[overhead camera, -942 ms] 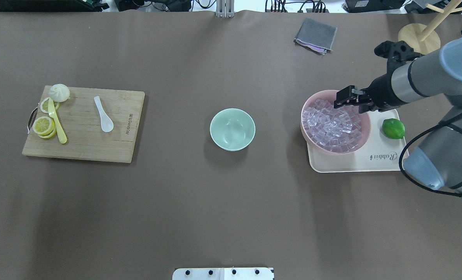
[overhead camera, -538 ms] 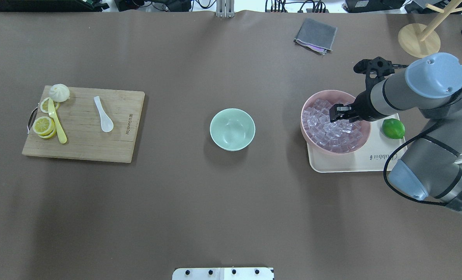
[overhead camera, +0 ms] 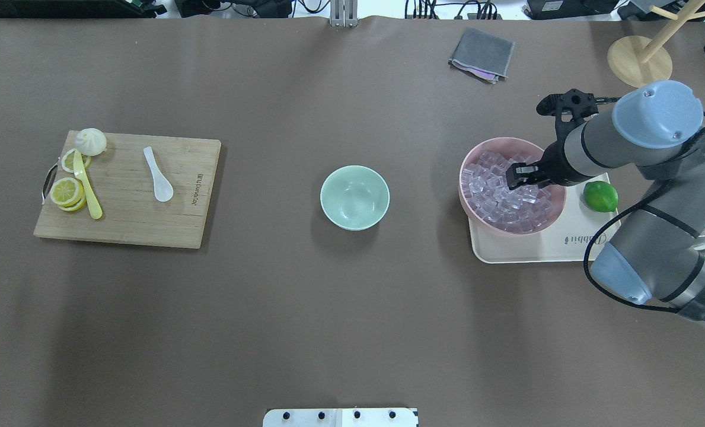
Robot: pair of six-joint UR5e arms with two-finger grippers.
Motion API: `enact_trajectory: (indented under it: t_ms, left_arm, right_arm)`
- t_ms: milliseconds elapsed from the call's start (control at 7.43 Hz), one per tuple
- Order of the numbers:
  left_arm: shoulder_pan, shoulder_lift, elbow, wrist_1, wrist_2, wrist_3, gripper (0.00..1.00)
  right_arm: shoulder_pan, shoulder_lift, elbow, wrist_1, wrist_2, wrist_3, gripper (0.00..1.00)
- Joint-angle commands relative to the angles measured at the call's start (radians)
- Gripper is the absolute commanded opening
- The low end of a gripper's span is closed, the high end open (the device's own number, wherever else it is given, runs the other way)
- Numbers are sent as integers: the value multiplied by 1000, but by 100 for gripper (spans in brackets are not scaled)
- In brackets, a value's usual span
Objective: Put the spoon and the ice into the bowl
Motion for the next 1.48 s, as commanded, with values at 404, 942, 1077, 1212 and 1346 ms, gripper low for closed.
enact_trajectory:
  t_ms: [404,942,1077,1212,1346]
  left_arm:
    - [2,1,9,-4,1,2,98]
    - [0,0,22,-4,1,5,98]
    - [0,1,22,-4,-4,5,98]
    - [0,1,21,-6,-5,3,98]
    - [0,1,19,-6,-7,3,98]
  right_arm:
    - [6,23,-50,-3,-15,-80,56]
    - [31,42,-47,-11,29,-84,0]
    - [44,43,-37,-13,43,-86,0]
    - [76,48,-24,-13,93,-84,0]
    - [81,74,-3,-16,109,-68,0]
